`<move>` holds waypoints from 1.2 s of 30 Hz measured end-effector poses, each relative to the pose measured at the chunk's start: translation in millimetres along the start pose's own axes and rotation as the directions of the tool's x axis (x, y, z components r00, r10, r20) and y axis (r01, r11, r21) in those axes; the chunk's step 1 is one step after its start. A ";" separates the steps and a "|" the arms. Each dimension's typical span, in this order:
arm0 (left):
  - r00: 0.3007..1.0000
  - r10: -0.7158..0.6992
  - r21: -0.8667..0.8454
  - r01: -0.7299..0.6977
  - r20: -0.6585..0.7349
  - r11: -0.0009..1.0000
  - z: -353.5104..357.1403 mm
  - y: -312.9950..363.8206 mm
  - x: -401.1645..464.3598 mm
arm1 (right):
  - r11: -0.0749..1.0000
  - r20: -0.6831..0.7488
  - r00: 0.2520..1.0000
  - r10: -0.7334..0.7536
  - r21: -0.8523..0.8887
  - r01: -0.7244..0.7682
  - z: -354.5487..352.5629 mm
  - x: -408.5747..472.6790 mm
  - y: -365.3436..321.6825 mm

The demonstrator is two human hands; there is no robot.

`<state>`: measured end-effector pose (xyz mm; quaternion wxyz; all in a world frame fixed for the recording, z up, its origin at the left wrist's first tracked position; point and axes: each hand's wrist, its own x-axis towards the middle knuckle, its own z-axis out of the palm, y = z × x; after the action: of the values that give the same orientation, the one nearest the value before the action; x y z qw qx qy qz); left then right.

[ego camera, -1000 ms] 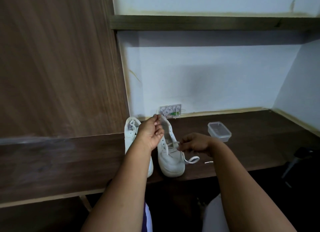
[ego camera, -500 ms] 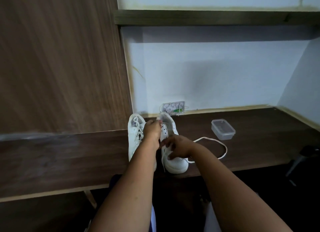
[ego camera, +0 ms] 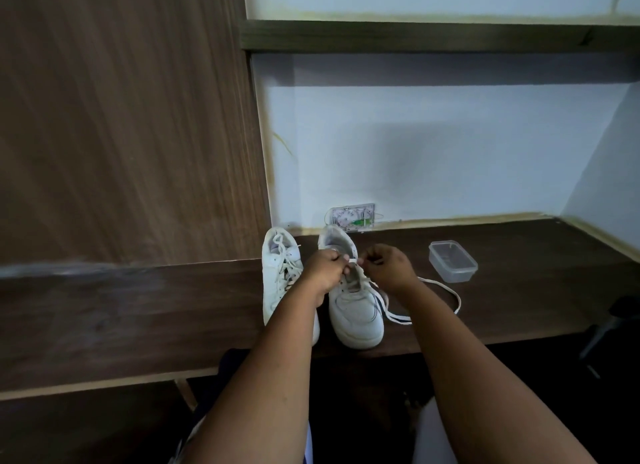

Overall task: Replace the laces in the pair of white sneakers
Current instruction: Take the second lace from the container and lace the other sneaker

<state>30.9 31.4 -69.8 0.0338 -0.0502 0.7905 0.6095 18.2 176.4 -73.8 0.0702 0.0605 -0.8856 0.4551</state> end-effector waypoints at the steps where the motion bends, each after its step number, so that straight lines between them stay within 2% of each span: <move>1: 1.000 0.001 0.015 -0.001 -0.002 1.000 -0.2 1.0 -0.8 | 0.999 -0.006 1.000 0.002 -0.041 -0.002 -1.9 0.4 2.3; 3: 1.000 0.021 0.070 -0.020 -0.017 0.997 -0.7 -0.5 1.2 | 0.998 -0.031 0.999 -0.009 -0.057 0.007 -4.5 -1.7 2.3; 4: 0.999 0.044 0.112 -0.042 -0.014 0.993 -0.7 0.0 0.4 | 0.999 -0.008 1.000 -0.027 0.044 0.027 -4.7 -3.1 1.1; 6: 0.996 0.092 0.154 -0.091 0.003 0.984 1.8 -0.9 0.7 | 0.918 0.122 0.992 -0.038 0.397 -0.014 -2.7 -6.1 -3.1; 7: 0.994 0.107 0.142 -0.108 0.010 0.984 3.6 -0.1 -1.1 | 0.860 0.196 0.980 -0.046 0.507 -0.061 -0.5 -8.8 -5.9; 8: 0.992 0.123 0.140 -0.122 0.000 0.983 5.0 0.1 -1.4 | 0.841 0.244 0.968 -0.049 0.533 -0.092 2.4 -8.7 -5.5; 10: 0.988 0.139 0.138 -0.130 -0.059 0.982 4.8 3.7 -4.7 | 0.911 0.240 0.970 -0.019 0.404 -0.083 3.6 -7.5 -4.8; 12: 0.989 0.113 0.037 -0.110 -0.099 0.993 2.9 2.9 -3.8 | 0.950 0.182 0.983 0.005 0.307 -0.062 0.1 -3.8 0.6; 16: 0.994 0.080 -0.076 -0.086 -0.076 0.993 1.7 5.7 -6.0 | 0.938 0.184 0.982 -0.030 0.346 -0.036 -7.8 -2.9 3.6; 17: 0.992 0.059 -0.101 -0.070 -0.114 0.992 0.3 4.1 -2.4 | 0.948 0.182 0.982 -0.049 0.317 -0.012 -8.4 -2.7 4.3; 19: 0.974 0.035 -0.129 -0.066 -0.224 0.989 -4.5 0.4 4.0 | 0.989 0.160 0.985 -0.058 0.141 0.036 -7.5 -1.2 7.9; 21: 0.953 0.063 0.067 -0.045 -0.295 0.997 -9.4 -3.9 8.8 | 0.996 0.119 0.991 -0.057 -0.063 0.064 -2.9 -0.7 12.2; 23: 0.953 0.078 0.368 0.037 -0.293 0.929 -8.1 -3.4 1.5 | 0.975 0.072 0.994 -0.079 -0.202 0.092 3.9 -2.0 15.4; 24: 0.958 0.072 0.460 0.067 -0.279 0.886 -4.7 -3.4 -1.8 | 0.958 0.058 0.993 -0.104 -0.262 0.116 6.3 -3.2 15.3; 26: 0.961 0.067 0.518 0.085 -0.268 0.851 4.7 -6.3 -3.2 | 0.917 0.072 0.987 -0.144 -0.367 0.160 10.7 -4.4 14.2; 28: 0.949 0.030 0.481 0.132 -0.315 0.867 9.7 -7.7 -2.5 | 0.876 0.127 0.979 -0.158 -0.440 0.198 15.8 -3.2 14.8; 30: 0.934 -0.042 0.421 0.199 -0.354 0.885 8.5 -10.3 2.6 | 0.891 0.146 0.979 -0.143 -0.412 0.191 25.3 -0.5 20.6; 32: 0.932 -0.095 0.367 0.230 -0.350 0.901 5.2 -13.4 7.2 | 0.971 0.159 0.986 -0.045 -0.227 0.081 32.3 0.3 23.7; 34: 0.944 -0.129 0.350 0.237 -0.305 0.906 3.4 -17.2 10.1 | 0.998 0.213 0.975 0.059 -0.038 -0.052 31.5 2.3 23.8; 36: 0.960 -0.151 0.344 0.227 -0.234 0.911 2.7 -23.0 15.0 | 0.993 0.267 0.958 0.103 0.035 -0.117 27.7 5.5 25.3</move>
<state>18.7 27.6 -94.3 0.0211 -0.1812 0.8811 0.4364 6.6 168.3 -109.0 -0.0758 0.0731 -0.8772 0.4684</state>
